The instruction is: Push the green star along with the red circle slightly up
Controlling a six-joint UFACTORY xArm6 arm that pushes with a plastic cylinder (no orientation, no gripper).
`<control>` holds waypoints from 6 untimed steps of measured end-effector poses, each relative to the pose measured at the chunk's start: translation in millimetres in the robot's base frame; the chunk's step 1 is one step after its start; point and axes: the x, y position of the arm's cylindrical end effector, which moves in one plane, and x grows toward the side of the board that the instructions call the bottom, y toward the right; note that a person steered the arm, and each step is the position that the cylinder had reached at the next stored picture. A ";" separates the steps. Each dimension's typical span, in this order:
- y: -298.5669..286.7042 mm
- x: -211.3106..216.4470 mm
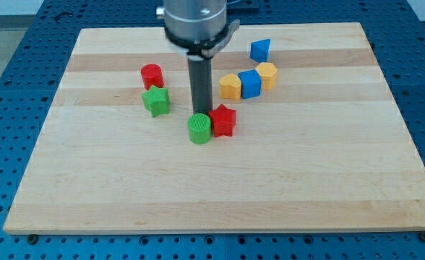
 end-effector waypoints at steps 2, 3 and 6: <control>-59.3 3.3; -76.8 -17.8; -83.1 -27.0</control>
